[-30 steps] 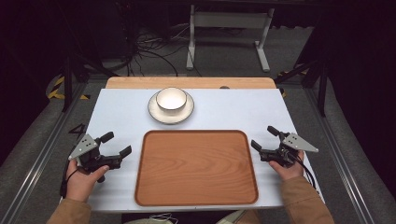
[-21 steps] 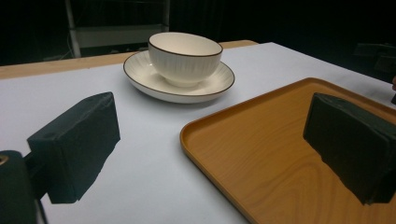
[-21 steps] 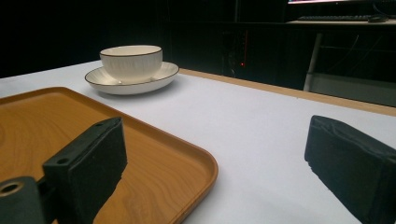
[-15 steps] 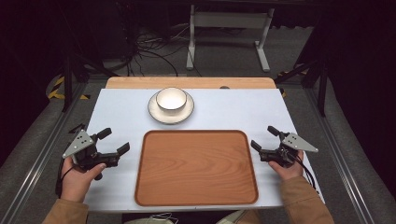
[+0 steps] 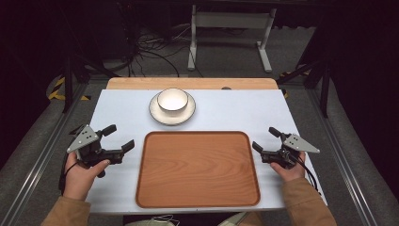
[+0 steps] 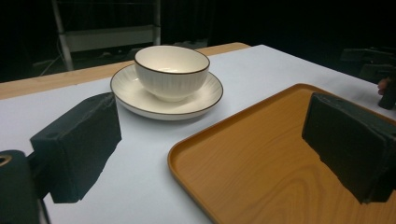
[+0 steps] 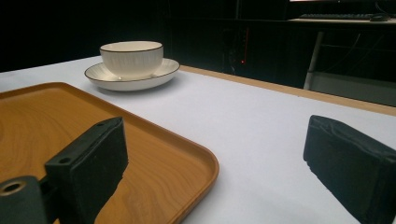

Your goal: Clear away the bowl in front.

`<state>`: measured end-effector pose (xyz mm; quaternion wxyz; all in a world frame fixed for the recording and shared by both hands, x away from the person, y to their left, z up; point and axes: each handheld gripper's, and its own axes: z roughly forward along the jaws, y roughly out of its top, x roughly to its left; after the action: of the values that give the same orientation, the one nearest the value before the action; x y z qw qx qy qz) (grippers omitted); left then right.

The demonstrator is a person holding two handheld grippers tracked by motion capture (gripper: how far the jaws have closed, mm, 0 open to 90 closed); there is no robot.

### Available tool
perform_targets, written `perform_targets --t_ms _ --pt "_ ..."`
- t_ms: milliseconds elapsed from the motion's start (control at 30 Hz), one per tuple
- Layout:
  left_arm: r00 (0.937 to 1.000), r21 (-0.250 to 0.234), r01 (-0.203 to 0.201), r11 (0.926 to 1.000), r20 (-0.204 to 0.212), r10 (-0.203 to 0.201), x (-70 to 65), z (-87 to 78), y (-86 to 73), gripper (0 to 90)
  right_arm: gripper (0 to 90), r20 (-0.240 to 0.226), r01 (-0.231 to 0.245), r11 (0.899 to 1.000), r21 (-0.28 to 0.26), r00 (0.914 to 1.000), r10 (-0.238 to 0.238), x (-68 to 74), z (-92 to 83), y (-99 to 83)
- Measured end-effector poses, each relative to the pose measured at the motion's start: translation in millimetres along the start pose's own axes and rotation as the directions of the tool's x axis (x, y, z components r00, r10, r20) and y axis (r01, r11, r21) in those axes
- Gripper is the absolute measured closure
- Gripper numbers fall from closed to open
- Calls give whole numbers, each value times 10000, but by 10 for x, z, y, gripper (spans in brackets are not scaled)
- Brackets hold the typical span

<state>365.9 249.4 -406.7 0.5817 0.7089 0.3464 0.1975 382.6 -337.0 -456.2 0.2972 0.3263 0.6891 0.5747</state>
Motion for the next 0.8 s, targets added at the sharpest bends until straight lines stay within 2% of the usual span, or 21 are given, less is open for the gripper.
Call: perform_targets --t_ms 200,333,800 --pt "9998 140 -51 9999 187 48 19 191 108 55 65 0 -51 10000 33 10000 51 -1 2 1" --pt "9995 210 -223 9995 231 218 34 314 168 59 64 -12 -41 10000 35 10000 41 -1 3 1" --pt "9983 241 -409 9989 424 399 84 638 364 67 68 -36 -48 9999 96 10000 49 -3 8 3"
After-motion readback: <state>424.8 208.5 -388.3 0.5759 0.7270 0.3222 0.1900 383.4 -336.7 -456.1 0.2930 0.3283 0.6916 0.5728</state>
